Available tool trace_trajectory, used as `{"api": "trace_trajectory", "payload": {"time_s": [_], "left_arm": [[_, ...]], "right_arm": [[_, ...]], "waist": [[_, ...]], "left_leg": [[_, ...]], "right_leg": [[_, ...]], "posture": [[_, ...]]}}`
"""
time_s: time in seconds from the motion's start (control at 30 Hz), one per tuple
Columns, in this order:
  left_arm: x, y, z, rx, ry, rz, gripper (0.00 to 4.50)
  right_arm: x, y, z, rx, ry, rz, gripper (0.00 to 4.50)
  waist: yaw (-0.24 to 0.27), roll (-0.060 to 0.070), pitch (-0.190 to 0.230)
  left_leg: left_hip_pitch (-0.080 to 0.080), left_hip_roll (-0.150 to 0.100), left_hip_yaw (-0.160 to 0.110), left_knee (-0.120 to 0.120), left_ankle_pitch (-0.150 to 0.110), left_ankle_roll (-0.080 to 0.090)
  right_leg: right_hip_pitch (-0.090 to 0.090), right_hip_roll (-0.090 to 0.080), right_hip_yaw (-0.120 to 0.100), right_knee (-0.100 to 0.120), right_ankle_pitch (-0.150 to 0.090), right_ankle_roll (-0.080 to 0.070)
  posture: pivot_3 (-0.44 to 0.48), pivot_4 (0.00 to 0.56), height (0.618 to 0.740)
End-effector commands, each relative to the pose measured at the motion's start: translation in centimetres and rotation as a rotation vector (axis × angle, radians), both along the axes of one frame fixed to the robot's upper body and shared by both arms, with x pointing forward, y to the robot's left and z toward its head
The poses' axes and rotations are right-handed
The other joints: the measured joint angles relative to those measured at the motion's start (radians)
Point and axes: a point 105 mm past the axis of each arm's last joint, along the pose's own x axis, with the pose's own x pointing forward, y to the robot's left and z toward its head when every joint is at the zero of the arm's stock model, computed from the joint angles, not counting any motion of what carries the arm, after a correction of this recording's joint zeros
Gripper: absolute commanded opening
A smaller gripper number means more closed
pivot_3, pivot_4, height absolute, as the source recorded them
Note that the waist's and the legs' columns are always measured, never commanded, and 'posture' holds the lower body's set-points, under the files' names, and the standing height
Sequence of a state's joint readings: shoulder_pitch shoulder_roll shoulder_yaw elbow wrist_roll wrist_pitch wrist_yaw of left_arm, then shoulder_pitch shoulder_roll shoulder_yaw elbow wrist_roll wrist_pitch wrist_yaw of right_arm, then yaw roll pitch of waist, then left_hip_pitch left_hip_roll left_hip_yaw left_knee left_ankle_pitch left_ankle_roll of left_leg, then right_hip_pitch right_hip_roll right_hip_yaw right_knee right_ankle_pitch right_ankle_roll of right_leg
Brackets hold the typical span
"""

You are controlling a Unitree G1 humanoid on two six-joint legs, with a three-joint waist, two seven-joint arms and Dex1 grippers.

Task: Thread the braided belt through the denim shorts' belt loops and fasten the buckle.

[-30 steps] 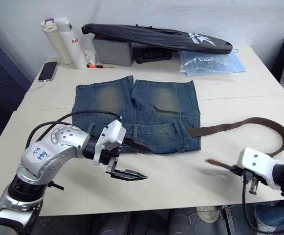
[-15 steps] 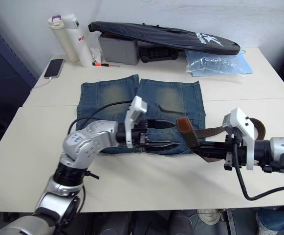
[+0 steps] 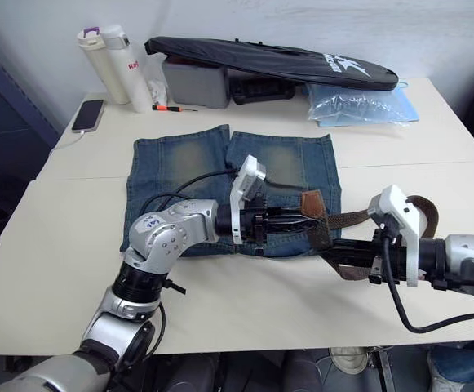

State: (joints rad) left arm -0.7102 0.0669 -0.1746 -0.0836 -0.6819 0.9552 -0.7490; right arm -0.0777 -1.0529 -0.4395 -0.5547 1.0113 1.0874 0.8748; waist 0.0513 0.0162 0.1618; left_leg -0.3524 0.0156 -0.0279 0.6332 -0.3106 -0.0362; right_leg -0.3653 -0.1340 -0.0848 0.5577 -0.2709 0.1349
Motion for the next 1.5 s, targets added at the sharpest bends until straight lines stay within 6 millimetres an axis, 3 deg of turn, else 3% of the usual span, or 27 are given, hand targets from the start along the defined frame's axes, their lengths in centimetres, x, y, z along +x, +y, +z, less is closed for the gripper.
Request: {"api": "trace_trajectory", "payload": {"time_s": [0.03, 0.13, 0.23, 0.3, 0.37, 0.47, 0.5, 0.67, 0.73, 0.8, 0.93, 1.07, 1.27, 1.37, 1.5], "left_arm": [[-2.0, 0.7, 1.4, -0.055, 0.036, -0.137, 0.02], [-1.4, 1.1, 1.7, -0.066, 0.07, -0.134, 0.02], [0.0, 0.5, 2.6, -0.097, 0.098, -0.097, 0.0], [1.2, -0.5, 3.3, -0.135, 0.134, -0.047, 0.0], [2.2, -1.4, 4.0, -0.191, 0.209, -0.005, 0.0], [2.7, -2.4, 5.2, -0.287, 0.349, -0.008, 0.0], [2.9, -3.1, 5.8, -0.326, 0.411, -0.006, 0.0], [3.7, -5.3, 7.1, -0.418, 0.601, 0.01, 0.0], [3.3, -6.1, 8.1, -0.451, 0.641, -0.033, 0.0], [3.0, -6.4, 8.7, -0.465, 0.661, -0.063, 0.0], [-0.4, -6.1, 10.2, -0.454, 0.612, -0.275, 0.0], [-0.5, -5.6, 9.9, -0.43, 0.602, -0.278, 0.0], [0.1, -5.8, 9.4, -0.409, 0.588, -0.219, 0.0], [0.5, -5.9, 9.2, -0.404, 0.581, -0.186, 0.0], [1.3, -5.9, 9.2, -0.416, 0.575, -0.136, 0.0]], "right_arm": [[-0.2, 0.3, 1.0, 0.002, -0.061, -0.017, 0.0], [0.0, -0.3, 1.1, -0.004, -0.076, -0.075, 0.0], [-0.3, -1.9, 2.0, 0.035, -0.095, -0.174, 1.01], [-0.7, -4.2, 3.8, 0.088, -0.145, -0.291, 2.15], [-1.3, -6.2, 5.5, 0.153, -0.212, -0.401, 2.97], [-2.3, -7.5, 6.8, 0.248, -0.28, -0.509, 4.29], [-2.9, -7.1, 7.1, 0.323, -0.305, -0.524, 4.42], [-5.5, -3.6, 6.5, 0.6, -0.262, -0.538, 4.42], [-6.1, -0.6, 5.4, 0.691, -0.178, -0.488, 4.42], [-6.4, 1.1, 4.9, 0.746, -0.129, -0.468, 4.42], [-3.4, 3.1, 3.0, 0.887, -0.075, -0.525, 4.42], [-1.1, 3.5, 2.9, 1.045, -0.094, -0.567, 4.42], [1.3, 2.4, 3.5, 1.244, -0.165, -0.643, 4.42], [1.6, 2.7, 4.2, 1.192, -0.293, -0.608, 4.42], [2.6, 1.2, 4.7, 1.246, -0.403, -0.708, 4.42]], "waist": [[-0.001, 0.0, 0.0], [0.0, 0.0, 0.0], [0.011, -0.001, 0.001], [0.017, -0.001, 0.0], [0.022, -0.001, 0.0], [0.024, -0.001, 0.001], [0.023, -0.002, 0.001], [0.018, 0.0, 0.0], [0.011, -0.002, 0.0], [0.002, -0.006, 0.0], [-0.009, -0.006, -0.001], [-0.01, -0.002, -0.003], [-0.014, -0.001, -0.003], [-0.016, 0.0, -0.004], [-0.024, 0.001, -0.005]], "left_leg": [[0.0, 0.0, 0.0, 0.0, 0.0, 0.0], [0.0, 0.0, 0.001, 0.0, 0.0, 0.0], [0.0, 0.0, 0.001, 0.0, 0.0, 0.0], [-0.001, 0.0, 0.002, 0.002, 0.0, 0.001], [-0.002, -0.001, 0.004, 0.003, -0.002, 0.004], [-0.001, -0.001, 0.006, 0.002, -0.004, 0.007], [-0.001, 0.0, 0.007, 0.002, -0.004, 0.008], [-0.001, 0.001, 0.01, -0.004, -0.003, 0.013], [0.0, 0.001, 0.01, -0.003, -0.003, 0.013], [0.0, 0.001, 0.01, -0.003, -0.003, 0.012], [-0.001, 0.0, 0.012, -0.002, -0.003, 0.011], [0.0, -0.001, 0.012, -0.003, -0.001, 0.008], [-0.001, 0.0, 0.012, -0.003, -0.001, 0.007], [0.0, 0.0, 0.013, -0.003, -0.001, 0.008], [0.0, 0.0, 0.012, -0.004, -0.003, 0.011]], "right_leg": [[0.0, 0.0, 0.0, 0.0, 0.0, 0.0], [-0.002, 0.0, 0.001, 0.0, 0.0, 0.0], [-0.002, 0.0, 0.001, -0.001, 0.0, 0.0], [-0.002, 0.0, 0.002, -0.002, 0.001, -0.001], [-0.002, 0.0, 0.003, -0.003, 0.001, -0.001], [-0.002, 0.0, 0.005, -0.005, 0.001, -0.001], [-0.002, 0.0, 0.006, -0.004, 0.001, -0.001], [-0.008, 0.001, 0.009, -0.001, 0.001, -0.001], [-0.008, 0.002, 0.01, 0.0, 0.001, -0.001], [-0.008, 0.002, 0.011, -0.001, 0.001, 0.0], [-0.007, 0.001, 0.014, -0.007, 0.003, 0.001], [-0.01, 0.001, 0.016, -0.003, 0.003, 0.0], [-0.011, 0.002, 0.015, -0.002, 0.003, 0.0], [-0.011, 0.002, 0.015, -0.002, 0.003, 0.0], [-0.011, 0.002, 0.015, -0.002, 0.003, 0.0]], "posture": [[0.0, 0.15, 0.74], [0.0, 0.15, 0.74], [0.0, 0.15, 0.74], [0.0, 0.15, 0.74], [0.0, 0.15, 0.74], [0.0, 0.15, 0.74], [0.0, 0.15, 0.74], [0.0, 0.15, 0.74], [0.0, 0.15, 0.74], [0.0, 0.15, 0.74], [0.0, 0.15, 0.74], [0.0, 0.15, 0.74], [0.0, 0.15, 0.74], [0.0, 0.15, 0.74], [0.0, 0.15, 0.74]]}}
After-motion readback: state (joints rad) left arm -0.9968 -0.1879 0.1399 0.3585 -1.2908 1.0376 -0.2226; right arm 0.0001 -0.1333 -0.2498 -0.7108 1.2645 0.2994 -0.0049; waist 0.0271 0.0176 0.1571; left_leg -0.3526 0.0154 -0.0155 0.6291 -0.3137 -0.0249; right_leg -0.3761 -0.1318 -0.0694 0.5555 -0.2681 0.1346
